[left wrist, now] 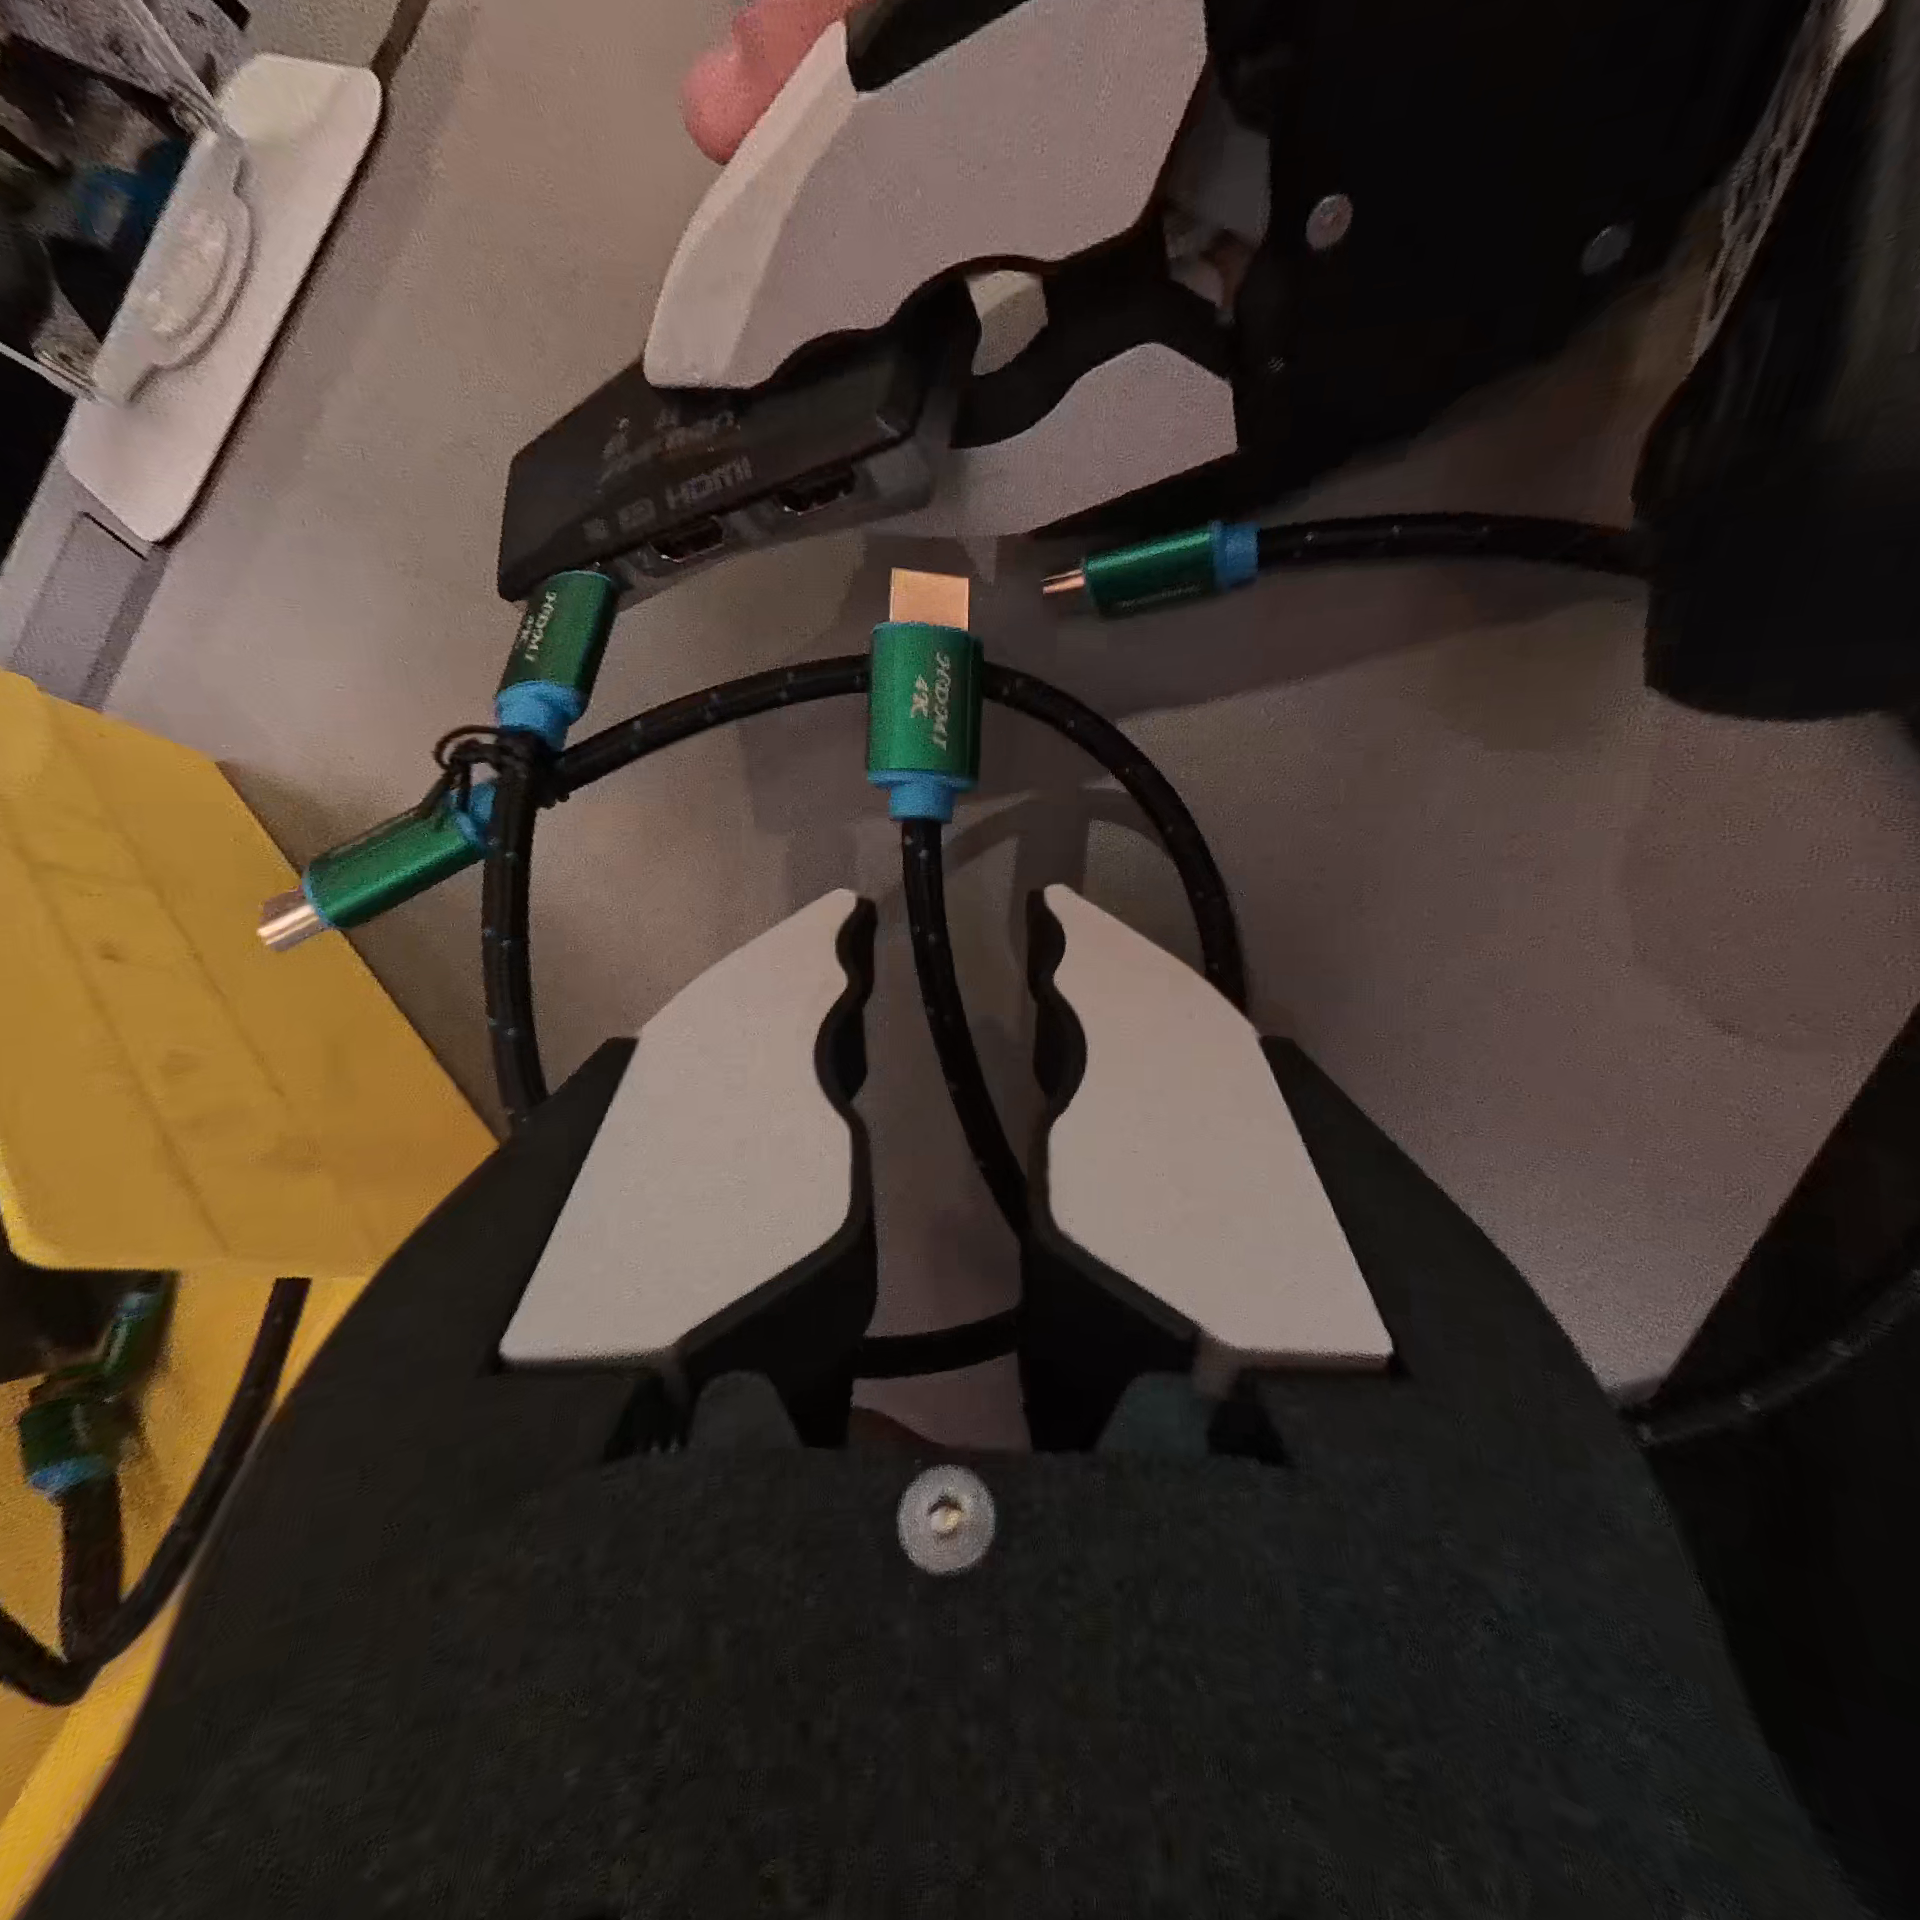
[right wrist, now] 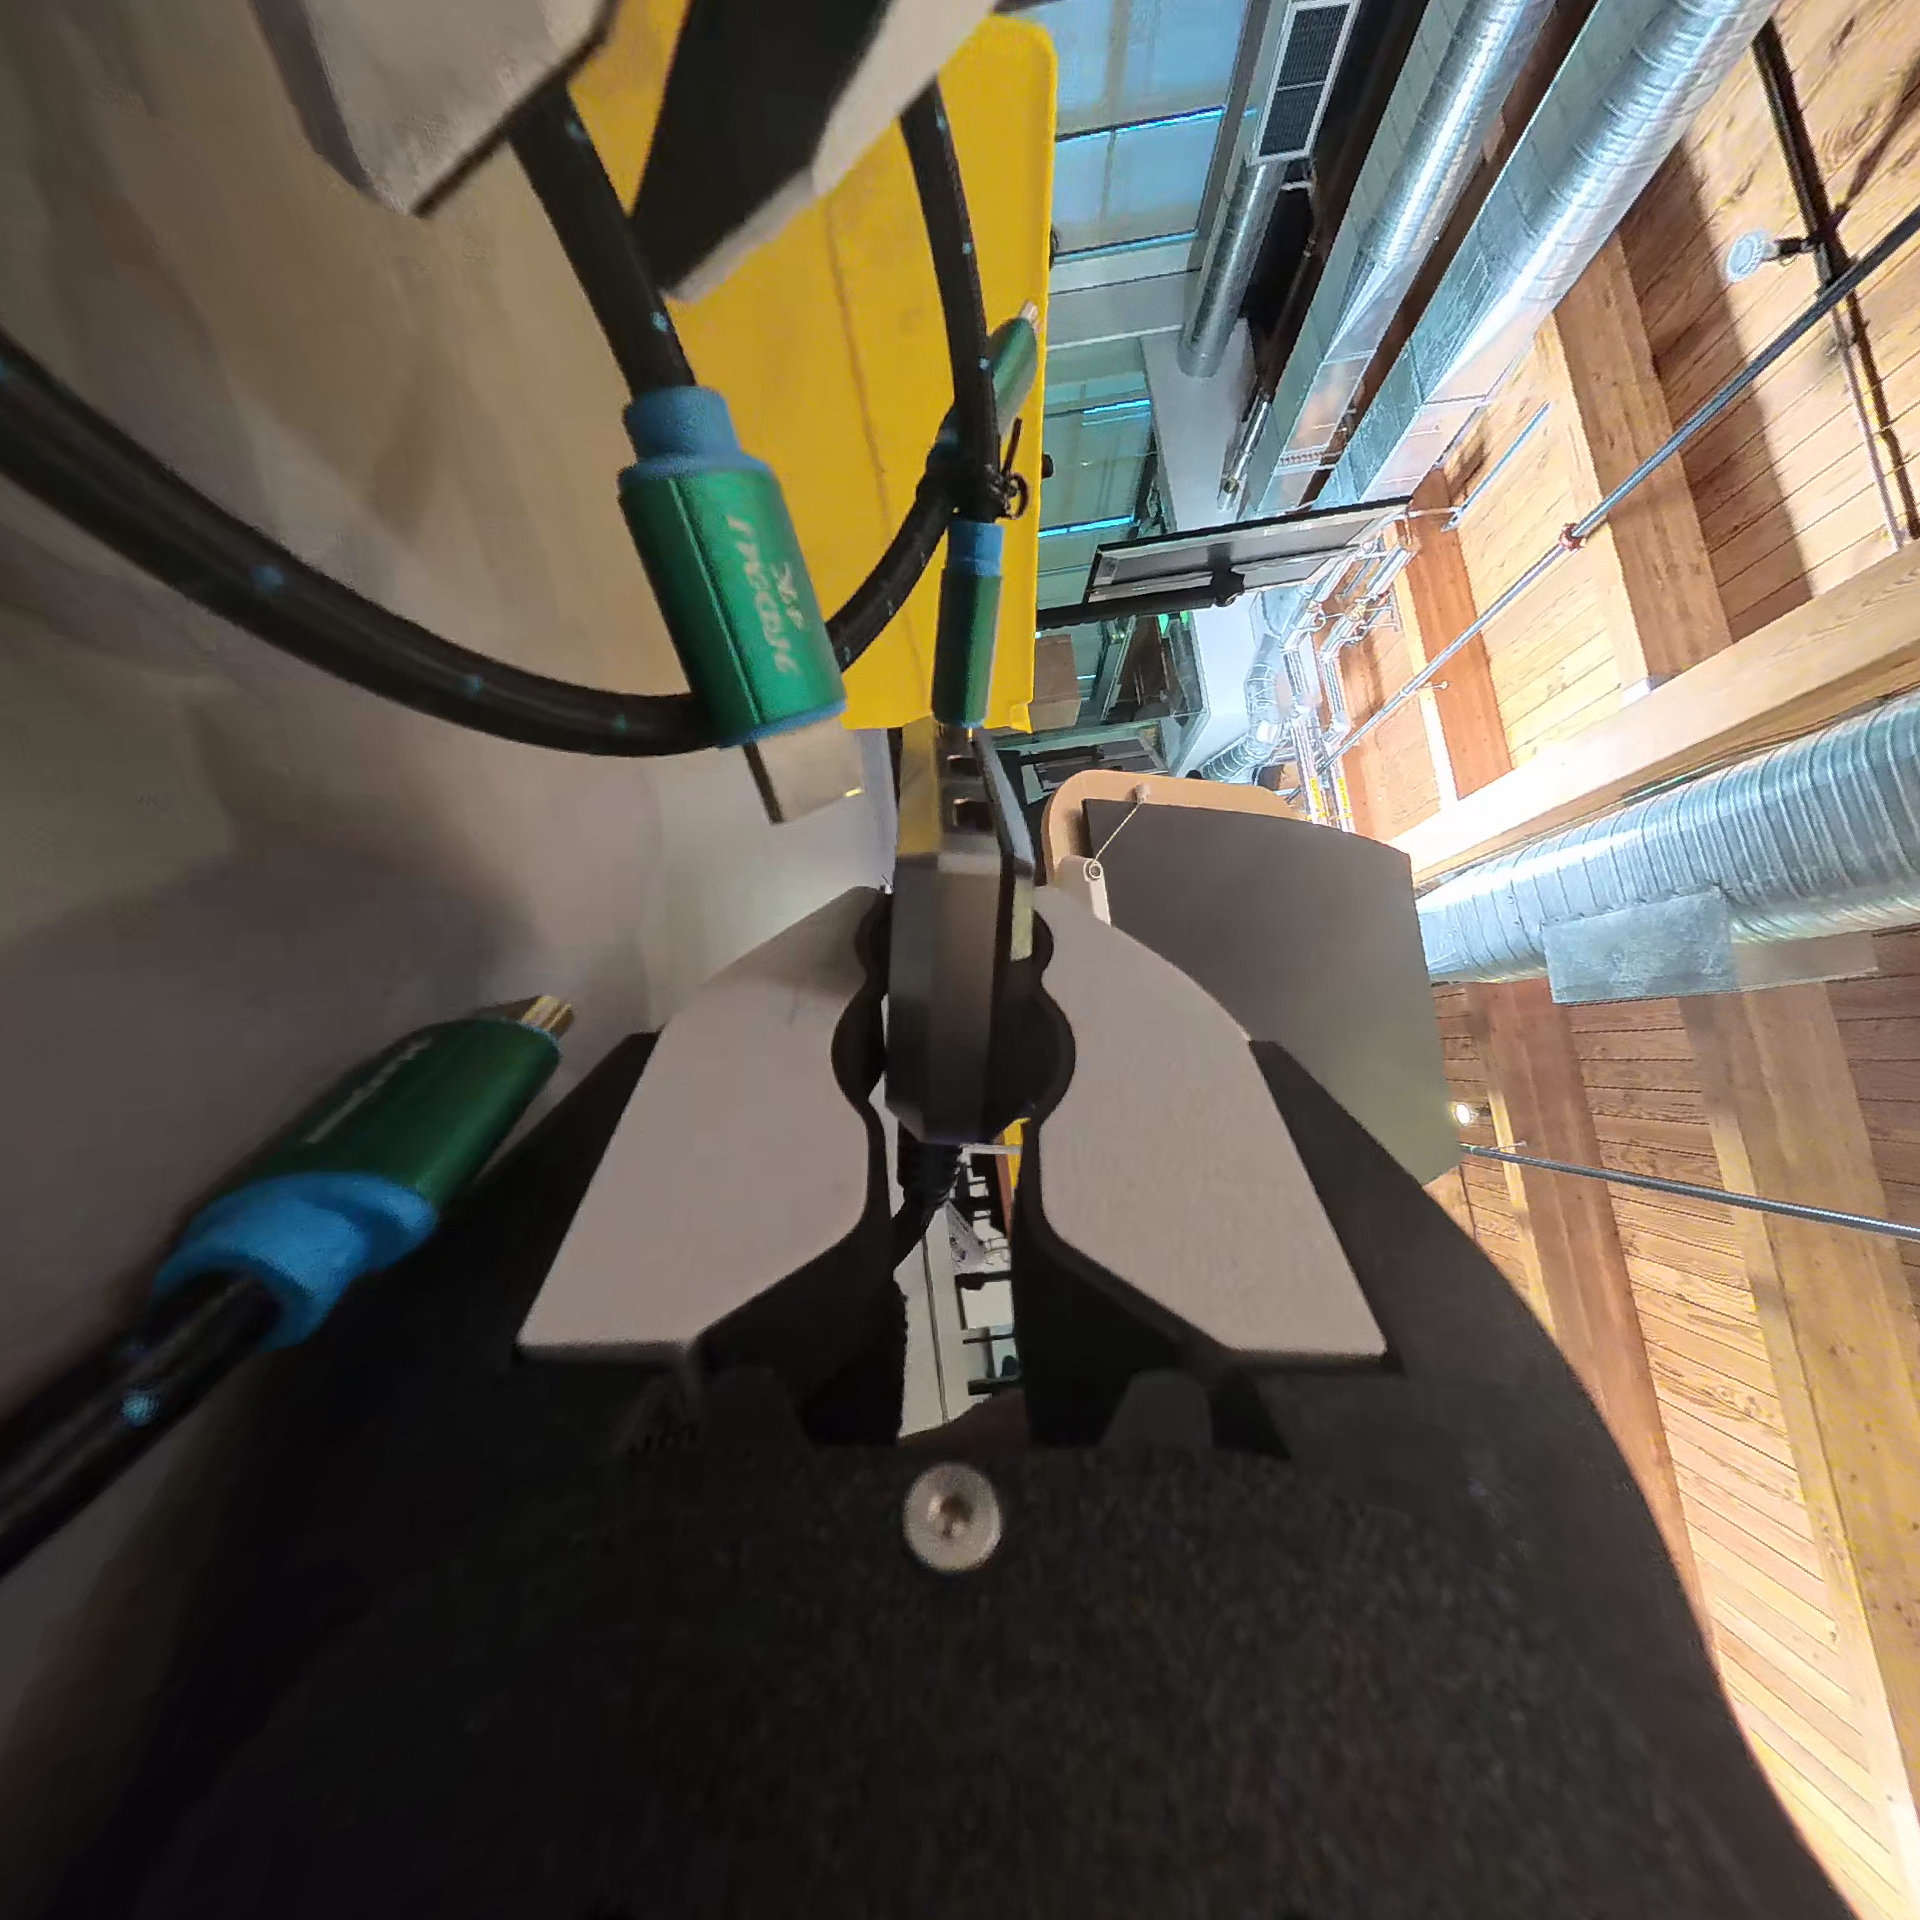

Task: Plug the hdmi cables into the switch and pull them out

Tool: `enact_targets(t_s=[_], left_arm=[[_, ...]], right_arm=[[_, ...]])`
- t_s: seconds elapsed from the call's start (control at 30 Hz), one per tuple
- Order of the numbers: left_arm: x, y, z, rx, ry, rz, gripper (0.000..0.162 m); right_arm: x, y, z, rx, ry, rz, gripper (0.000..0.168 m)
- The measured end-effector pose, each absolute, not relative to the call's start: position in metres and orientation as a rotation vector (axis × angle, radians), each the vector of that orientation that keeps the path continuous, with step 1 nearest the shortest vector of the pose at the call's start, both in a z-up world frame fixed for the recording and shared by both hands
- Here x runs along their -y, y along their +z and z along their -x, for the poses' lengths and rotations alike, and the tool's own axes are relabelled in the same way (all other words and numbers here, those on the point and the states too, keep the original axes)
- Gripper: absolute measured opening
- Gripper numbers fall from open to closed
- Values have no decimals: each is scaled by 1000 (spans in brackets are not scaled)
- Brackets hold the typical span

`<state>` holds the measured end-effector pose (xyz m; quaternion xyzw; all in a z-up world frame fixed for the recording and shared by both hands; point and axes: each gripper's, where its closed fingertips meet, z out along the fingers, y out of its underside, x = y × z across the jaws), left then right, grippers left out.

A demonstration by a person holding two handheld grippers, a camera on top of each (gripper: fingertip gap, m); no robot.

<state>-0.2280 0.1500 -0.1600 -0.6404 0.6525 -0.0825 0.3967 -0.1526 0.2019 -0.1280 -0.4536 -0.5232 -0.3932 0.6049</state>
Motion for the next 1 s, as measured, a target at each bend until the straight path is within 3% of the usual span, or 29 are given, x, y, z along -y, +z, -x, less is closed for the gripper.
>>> enact_targets(t_s=[0.17, 0.3, 0.77, 1.0], left_arm=[[-158, -155, 224, -1680, -168, 1491, 27], [-161, -157, 216, -1719, -174, 1380, 7], [-155, -121, 218, -1703, -647, 1861, 5], [-152, -131, 218, -1774, -658, 2031, 5]], right_arm=[[-203, -129, 153, 1213, -890, 1059, 22], [-203, -129, 153, 1214, -887, 1062, 22], [-202, -130, 155, 1223, -896, 1047, 22], [-201, -129, 155, 1225, -907, 1039, 22]])
